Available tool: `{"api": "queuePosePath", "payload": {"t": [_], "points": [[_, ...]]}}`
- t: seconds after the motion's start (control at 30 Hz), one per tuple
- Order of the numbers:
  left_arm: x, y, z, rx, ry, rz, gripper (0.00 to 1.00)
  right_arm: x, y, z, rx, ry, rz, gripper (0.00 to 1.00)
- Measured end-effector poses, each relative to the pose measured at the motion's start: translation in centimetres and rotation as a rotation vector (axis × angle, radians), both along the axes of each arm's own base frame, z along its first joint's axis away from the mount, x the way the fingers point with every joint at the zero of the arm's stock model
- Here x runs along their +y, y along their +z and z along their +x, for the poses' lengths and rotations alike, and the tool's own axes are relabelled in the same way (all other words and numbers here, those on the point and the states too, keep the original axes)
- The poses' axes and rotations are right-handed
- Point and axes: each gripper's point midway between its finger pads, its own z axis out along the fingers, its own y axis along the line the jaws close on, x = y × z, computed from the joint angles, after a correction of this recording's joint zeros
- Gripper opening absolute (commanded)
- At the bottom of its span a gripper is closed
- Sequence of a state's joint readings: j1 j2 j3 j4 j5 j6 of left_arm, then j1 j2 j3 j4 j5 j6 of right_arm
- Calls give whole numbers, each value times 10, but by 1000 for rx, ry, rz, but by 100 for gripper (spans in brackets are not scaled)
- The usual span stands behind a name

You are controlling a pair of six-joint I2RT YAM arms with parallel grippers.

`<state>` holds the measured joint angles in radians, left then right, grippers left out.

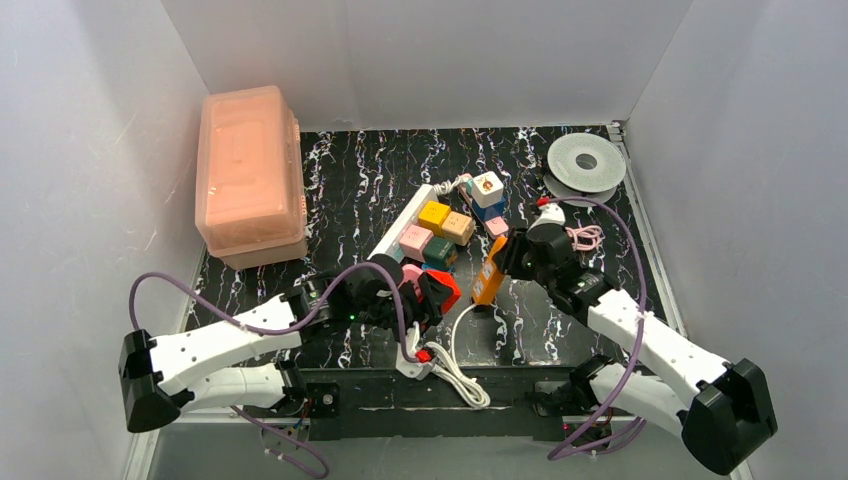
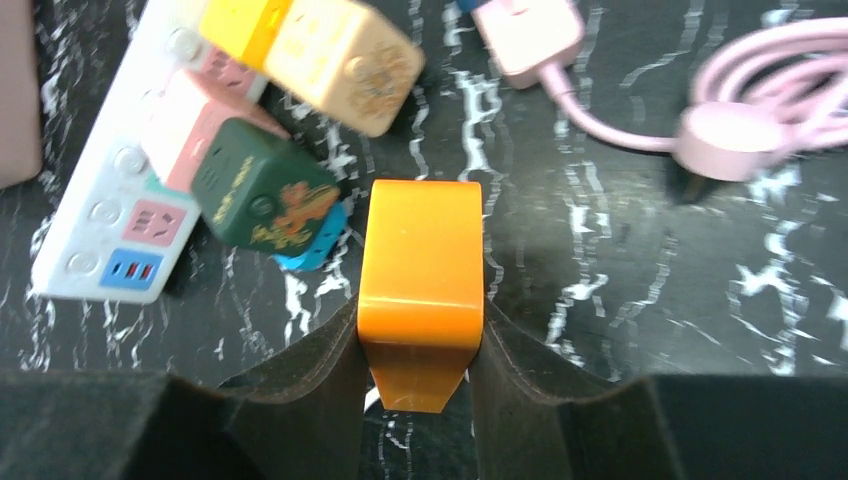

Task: Pull the plug off the socket
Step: Move the socket to the center of the board.

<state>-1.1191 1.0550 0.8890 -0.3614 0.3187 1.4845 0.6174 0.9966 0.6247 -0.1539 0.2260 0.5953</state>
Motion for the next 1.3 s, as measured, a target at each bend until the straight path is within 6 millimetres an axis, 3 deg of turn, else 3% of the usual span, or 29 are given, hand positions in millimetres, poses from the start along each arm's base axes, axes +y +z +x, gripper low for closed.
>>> {"api": "queuePosePath", "payload": {"t": [0.07, 0.17, 0.27, 0.3, 0.33, 0.47, 0.53, 0.63, 0.9, 1.13, 1.23, 1.3], "points": [[6, 5, 0, -10, 17, -12, 6, -16, 2, 2, 2, -49, -9, 1], [14, 15, 2, -16, 61, -37, 6, -57, 1, 8, 22, -189, -27, 1], [20, 21, 7, -6, 117, -51, 5, -117, -2, 11, 60, -412, -37, 1], [22, 22, 8, -4, 134, -53, 5, -159, -4, 6, 86, -583, -43, 1], [25, 26, 10, -1, 162, -59, 5, -174, -5, 3, 95, -649, -46, 1], [30, 31, 11, 0, 184, -73, 5, -204, -14, -10, 166, -836, 18, 2], [31, 33, 11, 1, 189, -83, 5, -215, -20, -15, 207, -908, 66, 12], [32, 39, 9, -1, 187, -103, 4, -220, -28, -13, 259, -963, 151, 30], [39, 54, -19, -44, 29, -184, 1, -196, -28, -4, 309, -867, 282, 77], [32, 50, -28, -38, -38, -201, 0, -178, -23, -6, 357, -755, 306, 84], [29, 51, -26, -39, -36, -218, 0, -167, -5, -2, 297, -663, 337, 85], [25, 56, -25, -38, -28, -245, 0, -152, 20, 2, 202, -558, 380, 86]]}}
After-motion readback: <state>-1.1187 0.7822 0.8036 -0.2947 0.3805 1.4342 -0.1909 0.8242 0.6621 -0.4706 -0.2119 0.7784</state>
